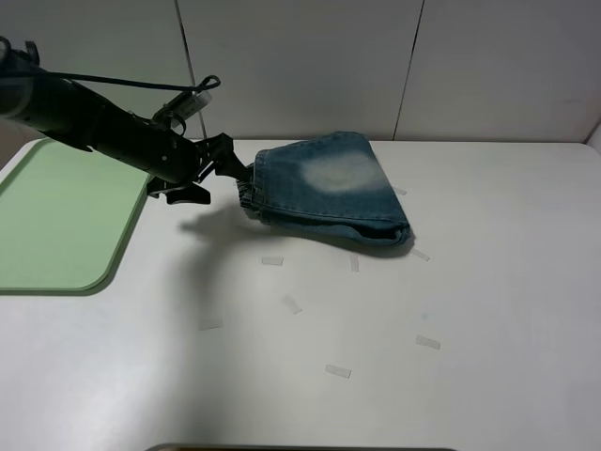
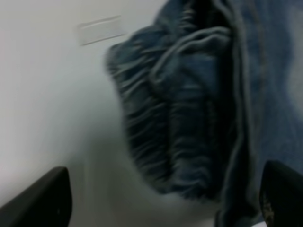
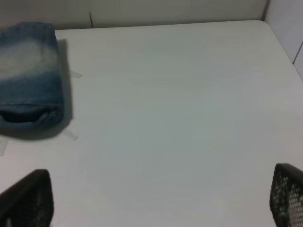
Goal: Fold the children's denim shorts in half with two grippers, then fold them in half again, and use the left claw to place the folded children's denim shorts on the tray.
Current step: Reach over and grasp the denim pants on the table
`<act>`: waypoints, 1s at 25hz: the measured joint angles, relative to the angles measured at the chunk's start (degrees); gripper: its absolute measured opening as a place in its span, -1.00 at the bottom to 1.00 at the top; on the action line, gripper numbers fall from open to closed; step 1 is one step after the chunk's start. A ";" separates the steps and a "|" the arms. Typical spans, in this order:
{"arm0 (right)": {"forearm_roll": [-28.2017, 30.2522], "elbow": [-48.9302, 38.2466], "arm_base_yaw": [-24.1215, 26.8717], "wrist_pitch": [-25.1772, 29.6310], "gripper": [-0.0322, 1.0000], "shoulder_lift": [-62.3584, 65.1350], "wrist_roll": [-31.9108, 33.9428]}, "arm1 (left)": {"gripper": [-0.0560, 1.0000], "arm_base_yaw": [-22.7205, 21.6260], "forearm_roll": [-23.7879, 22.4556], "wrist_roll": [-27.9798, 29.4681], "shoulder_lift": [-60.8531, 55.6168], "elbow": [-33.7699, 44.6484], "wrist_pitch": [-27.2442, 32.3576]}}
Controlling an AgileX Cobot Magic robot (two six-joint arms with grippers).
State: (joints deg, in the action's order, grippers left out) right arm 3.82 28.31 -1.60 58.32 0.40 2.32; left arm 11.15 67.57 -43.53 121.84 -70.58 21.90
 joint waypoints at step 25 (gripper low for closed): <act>0.00 0.00 0.00 0.00 0.41 0.00 0.00 | 0.60 2.75 2.76 0.05 7.29 -6.79 0.15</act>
State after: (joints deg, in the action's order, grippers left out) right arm 3.82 28.31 -1.60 58.32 0.40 2.32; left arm 13.91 70.32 -43.48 129.12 -77.38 22.05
